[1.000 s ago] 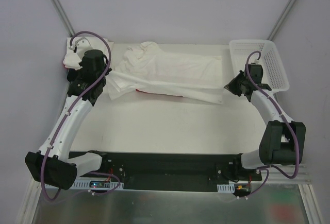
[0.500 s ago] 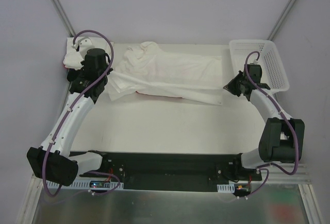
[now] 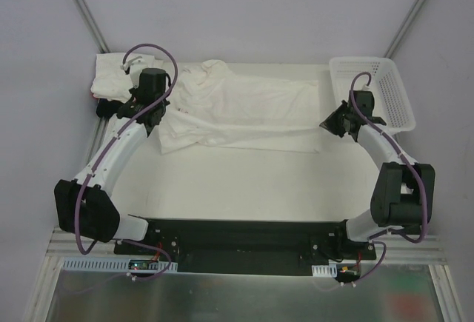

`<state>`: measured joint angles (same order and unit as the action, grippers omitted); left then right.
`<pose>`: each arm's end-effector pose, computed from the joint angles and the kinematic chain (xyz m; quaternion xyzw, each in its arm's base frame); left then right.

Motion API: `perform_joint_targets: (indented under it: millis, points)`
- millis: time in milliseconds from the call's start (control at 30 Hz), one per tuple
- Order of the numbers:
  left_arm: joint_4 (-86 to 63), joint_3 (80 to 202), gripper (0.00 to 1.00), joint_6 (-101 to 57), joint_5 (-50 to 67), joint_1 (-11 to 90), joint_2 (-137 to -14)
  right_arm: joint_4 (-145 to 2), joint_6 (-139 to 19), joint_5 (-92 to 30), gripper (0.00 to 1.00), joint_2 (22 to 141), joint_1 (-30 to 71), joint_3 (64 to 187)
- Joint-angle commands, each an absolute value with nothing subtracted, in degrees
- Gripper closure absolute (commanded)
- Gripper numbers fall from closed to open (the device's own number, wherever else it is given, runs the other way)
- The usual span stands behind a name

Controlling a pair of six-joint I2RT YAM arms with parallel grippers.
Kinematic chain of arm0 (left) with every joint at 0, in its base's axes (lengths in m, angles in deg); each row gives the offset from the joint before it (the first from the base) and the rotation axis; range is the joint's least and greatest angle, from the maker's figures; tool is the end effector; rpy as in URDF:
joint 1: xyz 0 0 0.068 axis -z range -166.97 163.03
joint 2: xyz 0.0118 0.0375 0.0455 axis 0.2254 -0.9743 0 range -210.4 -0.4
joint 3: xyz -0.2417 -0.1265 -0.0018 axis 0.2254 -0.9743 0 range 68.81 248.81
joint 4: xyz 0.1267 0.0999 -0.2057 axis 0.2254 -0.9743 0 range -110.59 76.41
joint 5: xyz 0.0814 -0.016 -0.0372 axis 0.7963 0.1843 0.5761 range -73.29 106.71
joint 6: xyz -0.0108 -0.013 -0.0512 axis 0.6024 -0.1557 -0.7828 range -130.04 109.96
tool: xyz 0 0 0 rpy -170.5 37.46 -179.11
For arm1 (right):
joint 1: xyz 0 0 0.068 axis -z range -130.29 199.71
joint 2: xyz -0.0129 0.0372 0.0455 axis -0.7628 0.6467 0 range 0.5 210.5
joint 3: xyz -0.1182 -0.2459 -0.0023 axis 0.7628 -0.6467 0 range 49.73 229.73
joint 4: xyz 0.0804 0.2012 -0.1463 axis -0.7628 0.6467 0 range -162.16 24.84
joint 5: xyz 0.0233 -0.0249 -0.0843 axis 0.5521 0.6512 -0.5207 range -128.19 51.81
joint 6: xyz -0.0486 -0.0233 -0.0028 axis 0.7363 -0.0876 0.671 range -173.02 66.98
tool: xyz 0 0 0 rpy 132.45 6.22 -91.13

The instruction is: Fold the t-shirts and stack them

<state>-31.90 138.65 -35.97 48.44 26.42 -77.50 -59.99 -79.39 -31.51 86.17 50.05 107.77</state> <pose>0.3017 -0.0527 0.3544 -0.2338 0.7931 0.0452 0.5607 0.3291 0.0021 0.2464 0.1848 0.8852 0.1468 0.4008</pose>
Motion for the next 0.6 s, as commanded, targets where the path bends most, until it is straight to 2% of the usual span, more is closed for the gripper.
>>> perform_joint_targets:
  millis: [0,567]
  points:
    - [-30.91,142.46,1.00,-34.82,51.16,25.77,-80.19,-61.87,-79.74,-32.83,0.99,88.65,49.80,111.77]
    - [-30.82,152.30,1.00,-31.75,51.78,25.69,-91.35,-61.26,-79.30,-33.71,0.99,98.67,49.89,119.69]
